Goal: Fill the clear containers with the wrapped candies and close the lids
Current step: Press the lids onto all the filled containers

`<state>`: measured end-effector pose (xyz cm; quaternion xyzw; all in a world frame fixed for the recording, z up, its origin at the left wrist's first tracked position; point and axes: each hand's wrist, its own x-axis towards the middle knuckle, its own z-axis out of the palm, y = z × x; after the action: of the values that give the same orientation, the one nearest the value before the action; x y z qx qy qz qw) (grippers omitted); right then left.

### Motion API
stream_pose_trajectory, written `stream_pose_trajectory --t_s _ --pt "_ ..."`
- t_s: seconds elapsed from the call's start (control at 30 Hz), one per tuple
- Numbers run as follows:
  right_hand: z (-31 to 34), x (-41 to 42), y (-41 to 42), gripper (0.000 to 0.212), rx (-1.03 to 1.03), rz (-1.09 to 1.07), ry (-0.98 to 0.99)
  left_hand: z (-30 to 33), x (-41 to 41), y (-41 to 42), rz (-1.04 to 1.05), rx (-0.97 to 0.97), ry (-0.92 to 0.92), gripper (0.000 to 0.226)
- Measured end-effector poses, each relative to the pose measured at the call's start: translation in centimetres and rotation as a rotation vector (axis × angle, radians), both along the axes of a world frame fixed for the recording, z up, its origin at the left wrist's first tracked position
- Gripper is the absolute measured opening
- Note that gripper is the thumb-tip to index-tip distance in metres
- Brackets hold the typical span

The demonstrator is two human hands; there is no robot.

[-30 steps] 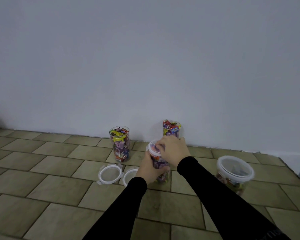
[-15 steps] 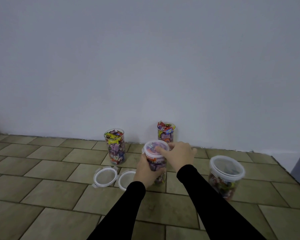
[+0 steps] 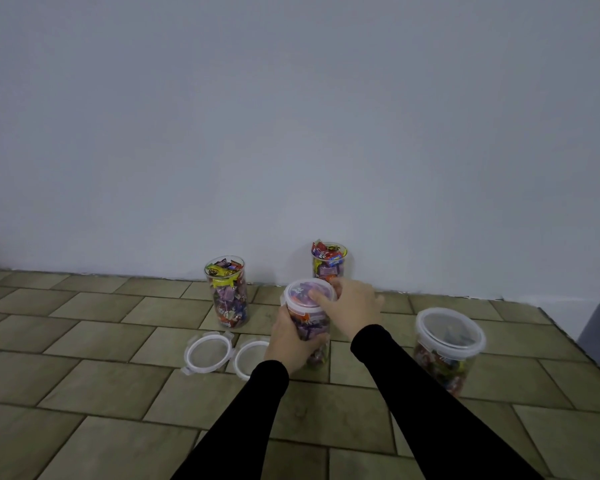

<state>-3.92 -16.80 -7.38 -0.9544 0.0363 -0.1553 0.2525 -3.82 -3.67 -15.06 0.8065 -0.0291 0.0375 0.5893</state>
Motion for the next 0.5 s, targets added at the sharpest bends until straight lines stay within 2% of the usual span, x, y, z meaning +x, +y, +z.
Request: stream_pose_trajectory --t_s 0.1,0.2,0.37,0.5 --pt "-0.3 -0.8 -0.2 0.042 -0.15 0.166 -0.147 0.0 -0.3 0.0 0.011 0.024 -0.024 0.1" --pt "-1.2 -0.8 -0.7 0.03 -0.088 0.312 -0.279 -0.1 -0.3 -0.1 0.021 0.04 -0.052 0.102" --pt "-2.8 -0.6 -0.6 0.037 -0.05 0.327 -0.386 0.1 -0.4 0.0 0.01 0.026 -0.063 0.102" --pt "-3.4 -0.5 -0.4 0.026 -0.093 0.317 -0.419 0.2 -0.6 0.0 0.008 0.028 -0.071 0.094"
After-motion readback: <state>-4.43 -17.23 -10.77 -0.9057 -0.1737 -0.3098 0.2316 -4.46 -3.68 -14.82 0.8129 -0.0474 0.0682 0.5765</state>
